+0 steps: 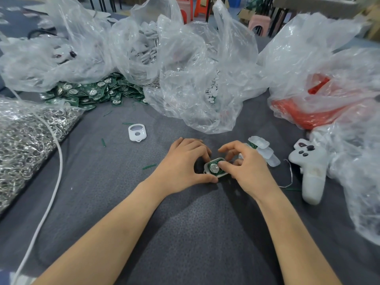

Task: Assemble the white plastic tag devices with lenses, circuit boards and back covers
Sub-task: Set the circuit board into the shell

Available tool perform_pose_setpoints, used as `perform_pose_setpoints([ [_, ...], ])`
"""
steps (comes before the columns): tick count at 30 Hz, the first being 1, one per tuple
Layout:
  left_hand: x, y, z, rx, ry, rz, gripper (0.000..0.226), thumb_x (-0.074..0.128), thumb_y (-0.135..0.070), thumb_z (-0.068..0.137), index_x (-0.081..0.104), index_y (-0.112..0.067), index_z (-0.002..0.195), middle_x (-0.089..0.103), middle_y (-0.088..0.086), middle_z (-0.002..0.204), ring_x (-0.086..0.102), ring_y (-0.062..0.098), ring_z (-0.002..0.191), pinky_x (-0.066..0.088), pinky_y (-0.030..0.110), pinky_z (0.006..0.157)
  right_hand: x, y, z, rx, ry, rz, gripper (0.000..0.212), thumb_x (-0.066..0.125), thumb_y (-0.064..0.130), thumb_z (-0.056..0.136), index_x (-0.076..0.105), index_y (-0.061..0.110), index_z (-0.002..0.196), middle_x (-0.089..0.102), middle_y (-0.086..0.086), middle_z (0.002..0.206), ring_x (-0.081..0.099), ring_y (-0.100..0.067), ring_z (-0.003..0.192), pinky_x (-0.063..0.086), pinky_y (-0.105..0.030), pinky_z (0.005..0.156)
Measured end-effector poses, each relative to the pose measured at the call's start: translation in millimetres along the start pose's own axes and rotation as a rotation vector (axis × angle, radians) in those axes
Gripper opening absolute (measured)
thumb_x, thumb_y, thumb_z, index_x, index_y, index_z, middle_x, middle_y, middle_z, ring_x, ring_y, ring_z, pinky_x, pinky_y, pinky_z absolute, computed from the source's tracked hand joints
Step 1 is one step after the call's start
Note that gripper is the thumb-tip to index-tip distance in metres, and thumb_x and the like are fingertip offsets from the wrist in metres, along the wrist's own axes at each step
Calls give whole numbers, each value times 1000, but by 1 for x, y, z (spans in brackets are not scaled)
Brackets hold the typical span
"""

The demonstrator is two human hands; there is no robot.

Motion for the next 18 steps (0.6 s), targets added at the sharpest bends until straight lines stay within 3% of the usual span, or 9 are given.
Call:
perform_pose_setpoints([
  [4,1,2,0,-80,0,-15,40,71,-54,74,67,-22,97,60,-15,117,38,7,129,8,46,117,0,-3,0,33,14,18,23,73,10,80,65,29,89,61,2,83,46,-12,57,51,-33,61],
  [11,5,-5,-1,-146,-19,32,24,67,-44,83,64,-26,97,58,-18,118,28,4,136,-8,52,116,-1,-3,-1,45,53,25,19,73,12,81,68,30,85,68,6,78,50,2,50,43,-14,54],
  [15,4,-12,-2,-131,-47,-48,18,67,-34,85,53,-28,94,60,-14,96,45,3,112,-7,42,118,-4,-1,-1,46,131,94,18,71,8,83,69,26,80,71,3,80,62,-1,68,46,-13,63],
  [18,0,-19,-3,-92,-127,-121,16,63,-18,89,50,-23,97,65,-7,88,59,12,90,1,32,120,-4,6,-2,13,148,190,17,68,5,85,65,22,82,71,-3,83,67,-13,77,53,-22,68],
])
Point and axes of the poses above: each hand's wrist, its own z-axis towards the middle knuckle, its own x-axis out of the palm, y = z × x, the point moved 6 cm from there along z, towards the middle knuckle
